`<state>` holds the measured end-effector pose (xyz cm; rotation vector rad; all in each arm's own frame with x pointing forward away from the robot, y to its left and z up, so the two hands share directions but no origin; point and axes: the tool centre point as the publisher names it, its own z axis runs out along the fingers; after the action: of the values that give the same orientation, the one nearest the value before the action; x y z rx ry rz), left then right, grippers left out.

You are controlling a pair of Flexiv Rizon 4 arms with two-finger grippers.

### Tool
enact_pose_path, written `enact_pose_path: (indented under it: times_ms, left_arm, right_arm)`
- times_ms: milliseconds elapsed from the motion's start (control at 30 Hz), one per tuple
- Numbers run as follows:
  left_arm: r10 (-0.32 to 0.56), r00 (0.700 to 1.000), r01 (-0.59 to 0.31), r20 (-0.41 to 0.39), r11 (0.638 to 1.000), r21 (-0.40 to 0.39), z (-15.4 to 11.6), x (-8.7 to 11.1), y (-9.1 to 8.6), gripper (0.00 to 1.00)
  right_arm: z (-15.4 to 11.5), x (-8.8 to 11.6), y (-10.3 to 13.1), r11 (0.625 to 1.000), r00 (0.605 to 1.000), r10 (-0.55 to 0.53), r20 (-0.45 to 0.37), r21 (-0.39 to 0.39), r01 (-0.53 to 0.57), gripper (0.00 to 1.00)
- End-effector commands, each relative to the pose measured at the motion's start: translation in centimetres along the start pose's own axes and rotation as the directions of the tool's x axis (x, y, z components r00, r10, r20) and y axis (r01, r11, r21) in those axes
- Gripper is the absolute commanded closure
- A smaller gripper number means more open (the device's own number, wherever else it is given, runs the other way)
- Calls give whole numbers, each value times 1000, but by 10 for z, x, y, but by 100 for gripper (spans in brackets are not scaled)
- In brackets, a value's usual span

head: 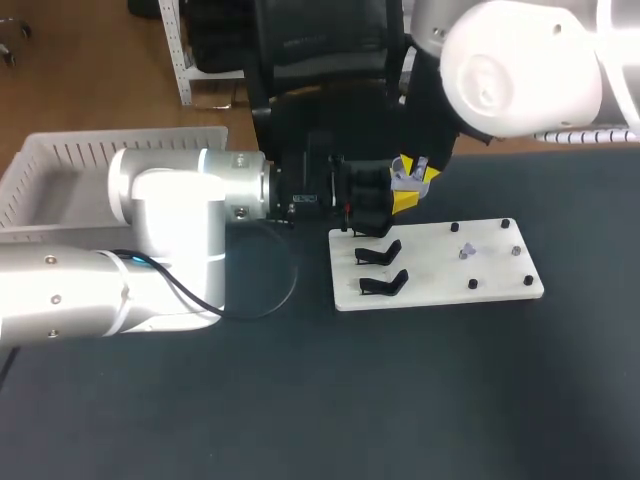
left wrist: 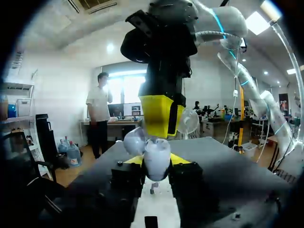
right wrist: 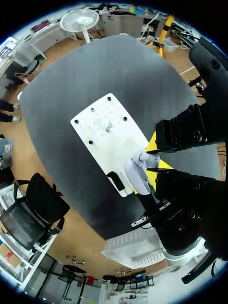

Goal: Pick up each earbud case from the left stands, insert the matching earbuds, close the lid, and place the case in the box.

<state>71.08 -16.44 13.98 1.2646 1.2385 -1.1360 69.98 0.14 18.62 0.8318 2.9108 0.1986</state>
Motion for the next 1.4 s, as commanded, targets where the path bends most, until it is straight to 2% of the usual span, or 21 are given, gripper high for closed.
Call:
enact_pose_path:
  times_ms: [33, 100, 167, 300, 367, 433, 533, 567, 667, 767, 833, 1000, 1200, 1267, 1400]
  left_arm:
    - [5, 1000, -4, 6, 1000, -9, 0, 0, -1, 100]
    - [5, 1000, -4, 6, 1000, -9, 0, 0, -1, 100]
    - [5, 1000, -4, 6, 1000, -9, 0, 0, -1, 100]
    - [5, 1000, -4, 6, 1000, -9, 0, 0, -1, 100]
    - [5, 1000, -4, 6, 1000, -9, 0, 0, -1, 100]
    - [5, 1000, -4, 6, 1000, -9, 0, 0, -1, 100]
    - [5, 1000, -4, 6, 1000, -9, 0, 0, -1, 100]
    - [5, 1000, -4, 6, 1000, -9, 0, 0, -1, 100]
    - [5, 1000, -4, 6, 1000, -9, 0, 0, -1, 100]
    - [5, 1000, -4, 6, 1000, -9, 0, 0, -1, 100]
    - [5, 1000, -4, 6, 1000, -9, 0, 0, -1, 100]
    - [5, 1000, -4, 6, 1000, -9, 0, 0, -1, 100]
    - [5, 1000, -4, 6, 1000, -9, 0, 0, -1, 100]
    - [5, 1000, -4, 6, 1000, -9, 0, 0, -1, 100]
    - [5, 1000, -4, 6, 1000, -9, 0, 0, -1, 100]
  right_arm:
    - [3, 0, 0, 1000, 1000, 3, -1, 5, -3, 100]
    - [3, 0, 0, 1000, 1000, 6, 0, 1, -6, 97]
    - [2, 1, 1, 1000, 1000, 6, -1, -2, -6, 73]
    - [-3, 3, 2, 1000, 1000, -5, 8, -20, 5, 64]
    - [-6, 6, 1, 1000, 1000, -13, 13, -28, 13, 53]
    - [-11, 10, -2, 998, 999, -42, 25, -56, 43, 50]
    - [-22, 16, -10, 987, 991, -113, 69, -108, 120, 25]
    - [-25, 18, -14, 979, 986, -149, 81, -125, 158, 0]
    - [-33, 26, -26, 949, 960, -244, 135, -168, 265, 0]
    - [-36, 35, -37, 914, 909, -352, 223, -126, 385, 0]
    - [-39, 38, -42, 908, 900, -359, 249, -132, 399, 0]
    - [-39, 46, -52, 888, 859, -421, 291, -60, 455, 0]
    - [-38, 50, -63, 882, 856, -432, 284, -63, 467, 0]
    - [-37, 52, -67, 900, 863, -404, 303, -38, 435, 0]
    - [-37, 52, -67, 900, 863, -404, 303, -38, 435, 0]
